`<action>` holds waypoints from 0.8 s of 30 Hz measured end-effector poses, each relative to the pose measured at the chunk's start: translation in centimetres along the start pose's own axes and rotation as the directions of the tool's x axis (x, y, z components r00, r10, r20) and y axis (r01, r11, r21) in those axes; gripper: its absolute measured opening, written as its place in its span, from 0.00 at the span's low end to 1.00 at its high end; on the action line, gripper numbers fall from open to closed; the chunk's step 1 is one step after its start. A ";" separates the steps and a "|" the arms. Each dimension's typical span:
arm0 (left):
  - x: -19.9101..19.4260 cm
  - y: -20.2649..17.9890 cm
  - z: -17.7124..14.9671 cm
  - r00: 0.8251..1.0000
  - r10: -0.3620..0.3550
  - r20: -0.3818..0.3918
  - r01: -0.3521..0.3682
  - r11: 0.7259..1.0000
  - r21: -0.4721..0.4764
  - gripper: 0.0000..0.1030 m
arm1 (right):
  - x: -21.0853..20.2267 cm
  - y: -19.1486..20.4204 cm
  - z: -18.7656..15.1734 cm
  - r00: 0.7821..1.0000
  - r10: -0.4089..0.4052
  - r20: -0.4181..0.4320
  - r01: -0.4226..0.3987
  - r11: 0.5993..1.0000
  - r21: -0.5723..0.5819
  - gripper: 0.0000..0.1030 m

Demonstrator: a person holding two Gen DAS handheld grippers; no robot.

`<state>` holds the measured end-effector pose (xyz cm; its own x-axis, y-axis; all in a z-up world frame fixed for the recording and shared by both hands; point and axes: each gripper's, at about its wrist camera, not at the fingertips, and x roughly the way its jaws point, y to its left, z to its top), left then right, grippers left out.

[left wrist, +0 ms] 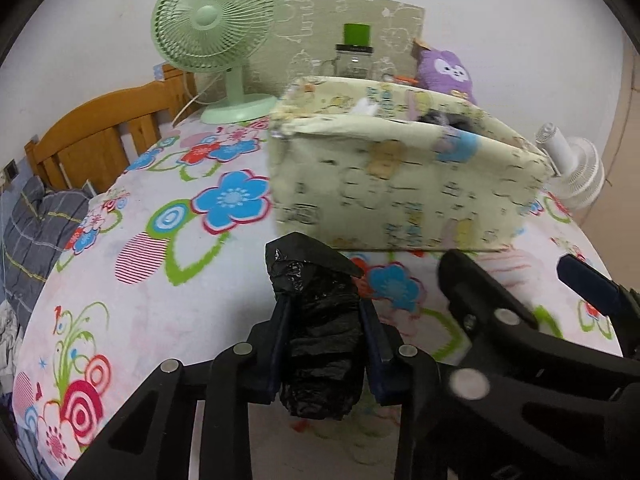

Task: Organize soft objects
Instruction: 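Lift the black bag with the left tool while the right grasps the clear zip bag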

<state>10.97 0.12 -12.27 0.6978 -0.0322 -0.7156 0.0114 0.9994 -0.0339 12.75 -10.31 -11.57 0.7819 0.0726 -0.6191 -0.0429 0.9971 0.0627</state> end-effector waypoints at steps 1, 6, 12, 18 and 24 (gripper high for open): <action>-0.1 -0.3 -0.1 1.000 -0.003 0.000 0.003 1.000 0.003 0.32 | -0.1 -0.2 -0.1 1.000 -0.001 0.000 0.001 1.000 -0.006 1.00; 0.0 -1.7 -0.1 1.000 -0.006 0.005 0.006 1.000 0.013 0.32 | -0.2 -1.6 -0.1 1.000 -0.003 -0.004 0.003 1.000 -0.018 1.00; 0.4 -2.6 0.2 1.000 0.019 0.006 -0.020 0.999 0.025 0.32 | 0.8 -2.6 0.0 1.000 0.002 -0.026 -0.003 1.000 -0.019 1.00; 0.8 -3.0 0.3 1.000 0.029 0.000 -0.029 0.999 0.038 0.32 | 2.2 -2.9 0.2 0.998 0.017 -0.064 -0.019 1.000 -0.018 1.00; 1.1 -3.0 0.2 0.999 0.036 -0.009 -0.036 0.998 0.047 0.32 | 3.9 -3.0 0.1 0.993 0.029 -0.114 -0.031 0.999 -0.017 1.00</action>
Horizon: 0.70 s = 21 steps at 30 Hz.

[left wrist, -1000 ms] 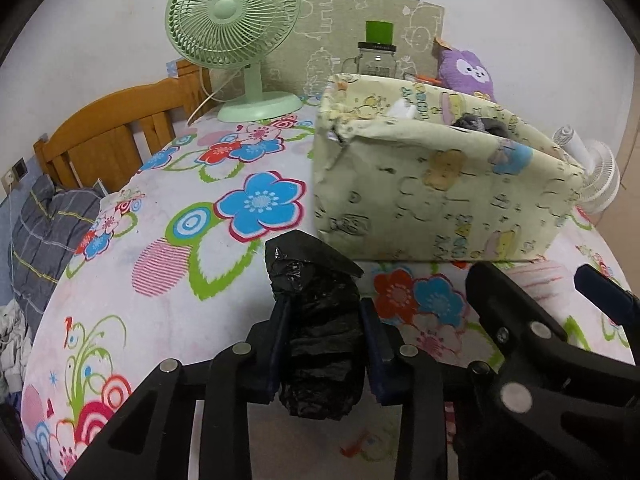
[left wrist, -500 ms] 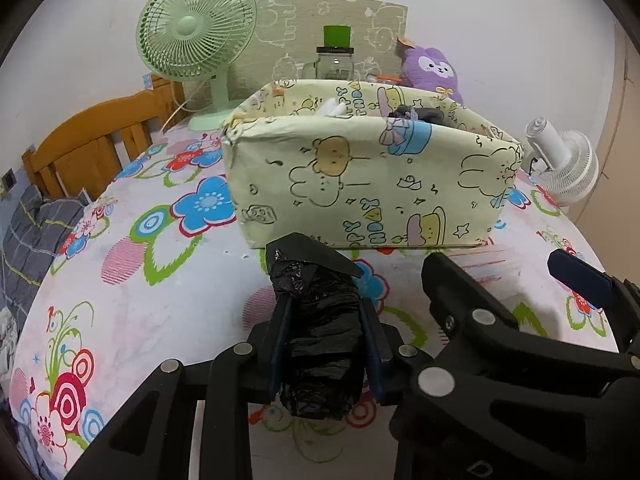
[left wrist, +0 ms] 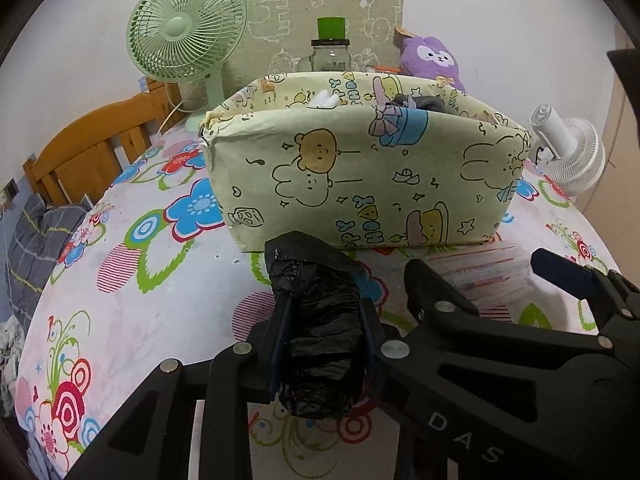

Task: Organize soft objects
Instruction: 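Lift the black bag with the left tool while the right grasps the clear zip bag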

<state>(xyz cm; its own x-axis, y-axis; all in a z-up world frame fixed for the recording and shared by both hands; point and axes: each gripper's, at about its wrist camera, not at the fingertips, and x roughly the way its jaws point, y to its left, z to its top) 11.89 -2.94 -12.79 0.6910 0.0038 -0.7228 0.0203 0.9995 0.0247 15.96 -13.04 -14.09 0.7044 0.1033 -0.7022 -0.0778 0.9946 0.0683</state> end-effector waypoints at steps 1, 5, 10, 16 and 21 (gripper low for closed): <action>0.1 0.1 0.0 1.000 0.000 -0.002 0.000 1.000 -0.002 0.32 | 0.1 -0.1 0.0 1.000 0.002 -0.002 -0.002 1.000 0.002 1.00; 0.4 0.1 0.2 1.000 0.001 -0.009 -0.001 1.000 -0.002 0.33 | 0.7 0.0 0.2 1.000 0.003 -0.021 -0.003 1.000 0.005 1.00; 0.5 -0.2 0.0 1.000 0.012 -0.009 -0.012 1.000 0.013 0.33 | 1.0 -0.4 -0.1 0.999 0.000 -0.041 0.001 1.000 0.022 0.99; 0.5 -0.3 -0.1 1.000 0.017 -0.006 -0.017 1.000 0.023 0.33 | 0.7 -0.2 -0.4 0.999 0.019 -0.038 -0.018 1.000 0.024 0.89; 0.1 -0.3 -0.3 1.000 0.001 -0.006 0.000 1.000 0.022 0.33 | 0.1 -0.2 -0.6 0.999 0.016 -0.031 -0.015 0.999 0.028 0.88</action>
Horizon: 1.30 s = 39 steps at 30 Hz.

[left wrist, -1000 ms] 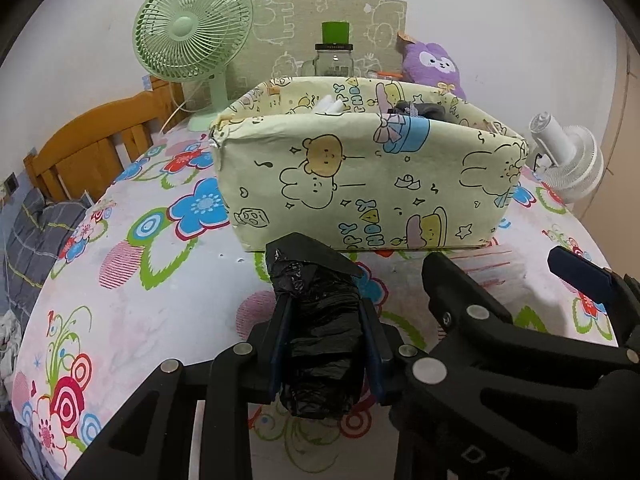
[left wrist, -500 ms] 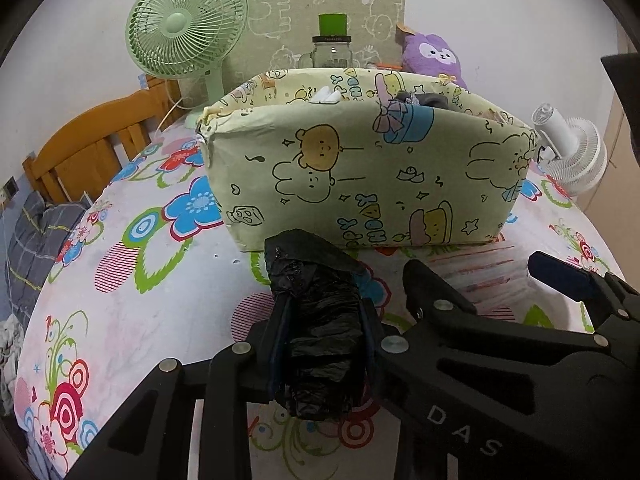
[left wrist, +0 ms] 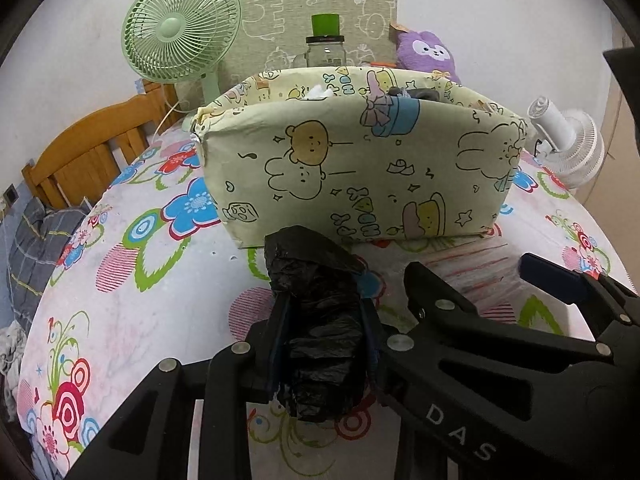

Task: Organize soft objects
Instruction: 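Lift the black bag with the left tool while the right grasps the clear zip bag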

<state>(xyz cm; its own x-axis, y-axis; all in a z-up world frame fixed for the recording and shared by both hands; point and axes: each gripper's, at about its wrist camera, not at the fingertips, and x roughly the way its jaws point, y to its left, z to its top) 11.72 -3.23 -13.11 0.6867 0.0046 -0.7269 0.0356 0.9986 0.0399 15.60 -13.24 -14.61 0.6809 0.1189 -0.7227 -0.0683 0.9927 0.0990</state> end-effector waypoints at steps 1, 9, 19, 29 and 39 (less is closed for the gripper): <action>-0.1 0.0 -0.1 1.000 -0.004 0.001 0.004 1.000 -0.001 0.33 | -0.2 0.1 0.0 1.000 -0.002 0.001 0.002 1.000 -0.002 0.89; -1.2 0.1 -0.4 1.000 -0.026 0.011 0.026 1.000 -0.011 0.32 | -1.7 0.3 -0.4 1.000 -0.016 0.021 0.016 1.000 -0.006 0.89; -3.8 0.2 -0.4 0.997 -0.044 0.063 0.045 0.999 -0.013 0.32 | -4.7 1.0 -0.5 0.997 -0.020 0.077 0.020 1.000 -0.008 0.89; -6.2 0.2 -0.2 0.992 -0.060 0.110 0.060 0.998 0.001 0.32 | -7.6 1.4 -0.5 0.991 -0.029 0.132 0.029 1.000 0.004 0.89; -9.0 0.2 0.1 0.984 -0.077 0.161 0.077 0.997 0.006 0.32 | -10.7 1.8 -0.3 0.981 -0.047 0.186 0.044 0.999 0.020 0.89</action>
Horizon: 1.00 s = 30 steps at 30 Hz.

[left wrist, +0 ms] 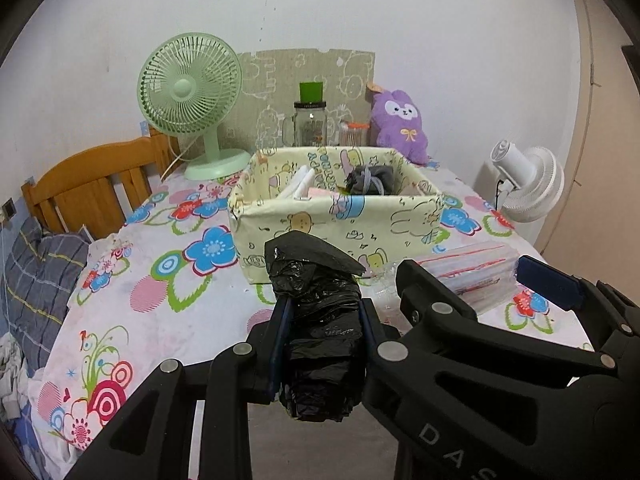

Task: Organize soft objects
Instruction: 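Lift the black bag with the left tool while the right grasps the clear zip bag, then carry the black bag and clear zip bag above the basket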

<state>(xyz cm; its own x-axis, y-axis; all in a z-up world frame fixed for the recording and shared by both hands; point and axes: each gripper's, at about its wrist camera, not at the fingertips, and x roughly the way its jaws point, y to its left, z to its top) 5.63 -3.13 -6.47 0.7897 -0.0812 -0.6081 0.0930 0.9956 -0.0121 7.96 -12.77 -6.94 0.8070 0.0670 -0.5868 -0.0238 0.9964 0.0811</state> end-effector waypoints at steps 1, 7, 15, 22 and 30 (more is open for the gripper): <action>-0.2 0.0 0.0 1.000 0.000 0.003 0.000 1.000 0.000 0.32 | -0.2 0.0 0.0 1.000 0.000 0.003 0.000 1.000 0.001 0.89; -1.7 0.1 0.6 1.000 -0.001 0.027 0.001 1.000 -0.001 0.32 | -1.8 0.3 0.6 1.000 0.003 0.026 -0.003 1.000 0.006 0.89; -4.0 0.1 1.8 0.997 -0.008 0.071 0.009 1.000 -0.003 0.32 | -4.4 0.5 2.0 0.997 0.008 0.072 -0.009 1.000 0.008 0.89; -5.4 0.0 3.0 0.995 -0.019 0.102 0.018 1.000 0.001 0.32 | -6.0 0.5 3.1 0.995 0.006 0.102 -0.007 1.000 0.011 0.89; -6.1 0.0 4.4 0.992 -0.026 0.127 0.025 1.000 0.010 0.32 | -6.8 0.7 4.7 0.992 0.003 0.123 -0.005 1.000 0.020 0.89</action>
<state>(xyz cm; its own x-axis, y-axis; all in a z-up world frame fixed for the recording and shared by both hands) 3.49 -2.86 0.74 0.8578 -0.1121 -0.5016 0.1187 0.9927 -0.0190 5.23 -12.79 0.93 0.8733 0.0630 -0.4832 -0.0165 0.9949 0.0998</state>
